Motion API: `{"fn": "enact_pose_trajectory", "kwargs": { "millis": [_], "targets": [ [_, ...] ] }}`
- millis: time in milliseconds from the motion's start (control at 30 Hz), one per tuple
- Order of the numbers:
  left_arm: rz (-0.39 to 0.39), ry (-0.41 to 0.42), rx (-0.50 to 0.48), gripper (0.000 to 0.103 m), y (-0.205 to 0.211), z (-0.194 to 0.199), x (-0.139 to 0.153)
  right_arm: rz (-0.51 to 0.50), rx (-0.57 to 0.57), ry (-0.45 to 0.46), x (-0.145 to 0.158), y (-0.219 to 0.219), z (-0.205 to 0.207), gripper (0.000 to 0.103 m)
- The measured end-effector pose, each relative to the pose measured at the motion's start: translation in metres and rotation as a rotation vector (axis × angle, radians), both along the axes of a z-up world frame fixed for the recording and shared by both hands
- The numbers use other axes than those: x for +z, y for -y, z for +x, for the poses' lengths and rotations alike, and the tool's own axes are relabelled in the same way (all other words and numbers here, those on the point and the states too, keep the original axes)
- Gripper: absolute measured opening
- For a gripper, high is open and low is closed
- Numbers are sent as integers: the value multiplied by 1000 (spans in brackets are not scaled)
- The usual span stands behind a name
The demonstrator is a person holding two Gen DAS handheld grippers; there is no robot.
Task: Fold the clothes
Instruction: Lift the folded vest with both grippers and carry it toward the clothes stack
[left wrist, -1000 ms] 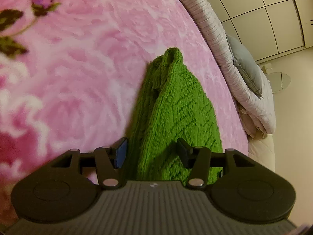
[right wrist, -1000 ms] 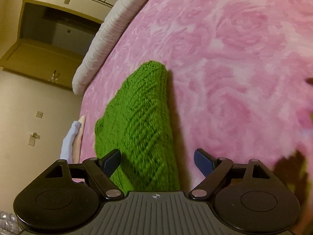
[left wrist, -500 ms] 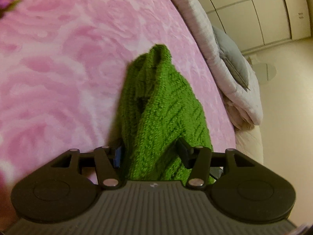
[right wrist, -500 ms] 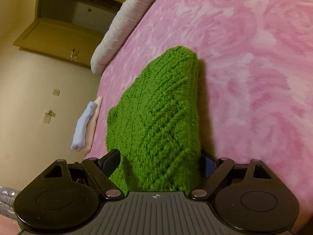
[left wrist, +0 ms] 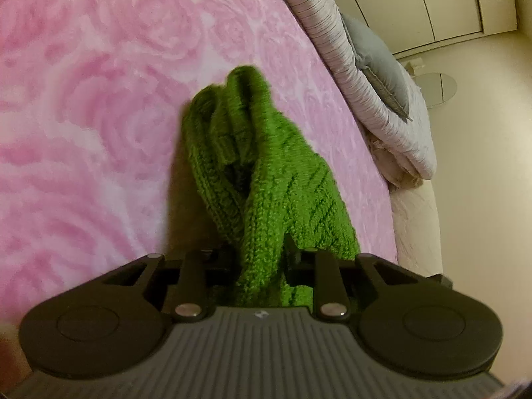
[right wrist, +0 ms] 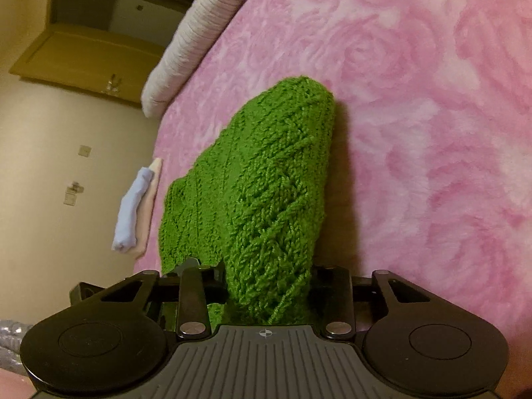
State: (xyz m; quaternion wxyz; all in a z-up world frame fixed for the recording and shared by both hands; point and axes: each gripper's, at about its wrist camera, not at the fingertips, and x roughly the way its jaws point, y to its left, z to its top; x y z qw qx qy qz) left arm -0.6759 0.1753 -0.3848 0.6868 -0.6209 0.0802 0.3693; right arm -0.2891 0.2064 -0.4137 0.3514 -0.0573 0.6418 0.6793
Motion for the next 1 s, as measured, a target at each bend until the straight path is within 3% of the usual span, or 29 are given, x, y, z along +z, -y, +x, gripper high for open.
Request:
{"fn": "enact_pose_trajectory", "kwargs": {
  "millis": [200,433,533,800,1000],
  "targets": [
    [6,11,68,20,12,-42,88,1,34,-15,84,-8,-27,34],
    [16,-27,127,20,33,-115,218,24,76,-73,206,-2,-101,34],
    [31,-44,151,20,38,-145,256,30,89,-82,251,1,-138,34],
    [60,-58,283,20,44,-207,294,59,187,-106,292,-30,-219,34],
    [103,-76,431,20,52,-236,311,94,319,-162,298,-64,-261,34]
  ]
}}
